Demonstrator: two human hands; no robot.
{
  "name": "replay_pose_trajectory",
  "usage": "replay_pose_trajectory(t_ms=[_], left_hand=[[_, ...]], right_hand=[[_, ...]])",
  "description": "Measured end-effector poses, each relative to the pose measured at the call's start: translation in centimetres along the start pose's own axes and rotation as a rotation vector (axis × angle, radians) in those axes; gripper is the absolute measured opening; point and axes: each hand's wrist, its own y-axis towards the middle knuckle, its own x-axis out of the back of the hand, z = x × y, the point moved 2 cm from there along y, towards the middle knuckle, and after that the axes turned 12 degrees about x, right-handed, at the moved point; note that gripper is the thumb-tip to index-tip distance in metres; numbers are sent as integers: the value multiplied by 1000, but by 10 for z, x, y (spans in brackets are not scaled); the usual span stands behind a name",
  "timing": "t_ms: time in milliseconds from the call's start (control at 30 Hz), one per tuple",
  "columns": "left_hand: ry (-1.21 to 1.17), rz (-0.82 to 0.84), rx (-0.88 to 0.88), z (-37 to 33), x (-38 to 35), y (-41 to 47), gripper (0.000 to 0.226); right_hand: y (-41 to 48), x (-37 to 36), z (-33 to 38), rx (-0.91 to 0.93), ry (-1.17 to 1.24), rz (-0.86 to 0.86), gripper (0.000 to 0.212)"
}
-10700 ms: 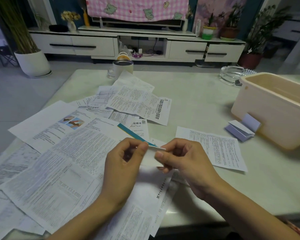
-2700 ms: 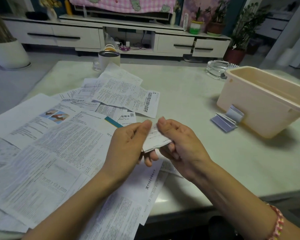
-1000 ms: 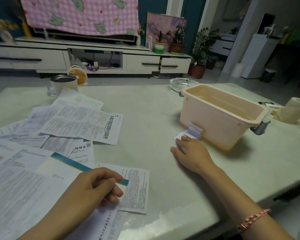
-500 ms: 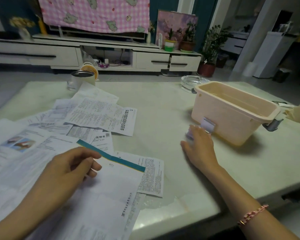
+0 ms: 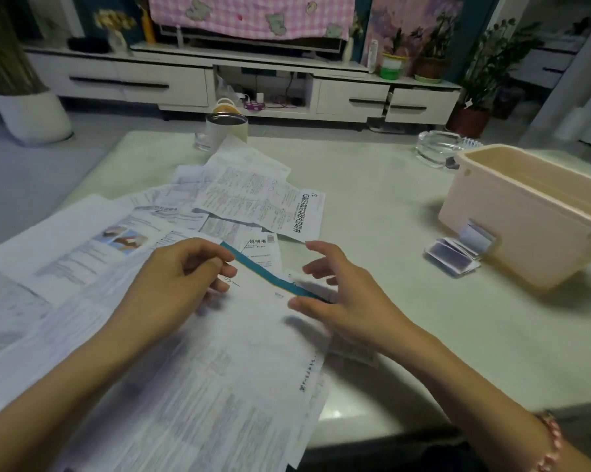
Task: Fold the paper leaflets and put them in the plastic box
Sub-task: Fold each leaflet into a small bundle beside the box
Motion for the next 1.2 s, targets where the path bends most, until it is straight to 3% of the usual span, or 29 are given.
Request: replay_pose_trajectory(t_ms=[167, 367, 467, 633, 733, 867, 967, 1067, 1133, 1200], left_hand=[[-15, 14, 24, 1, 0, 3, 23], [3, 34, 27, 2, -2, 3, 22], [10, 10, 20, 1, 1, 4, 23], [-33, -39, -11, 0, 6, 7, 26], [-49, -66, -47, 0, 8, 8, 28], [13, -90, -95, 6, 8, 11, 30], [177, -85, -132, 13, -2, 12, 28], [273, -44, -113, 24, -16, 12, 28], [325, -28, -125, 29, -23, 11, 21], [371, -29, -150, 30, -27, 10, 16]], right_hand=[[-2, -22, 7, 70, -263, 172, 105], [3, -23, 5, 22, -270, 126, 111], [6, -20, 2, -26, -155, 23, 94], [7, -6, -4, -98, 139, -111, 29], [9, 10, -13, -122, 208, -142, 16], [13, 30, -33, -168, -43, -232, 20], [10, 28, -29, -60, -354, -258, 26], [2, 9, -4, -29, -94, -124, 18], [-3, -6, 10, -135, 45, 88, 25], [-6, -13, 12, -217, 99, 193, 35]])
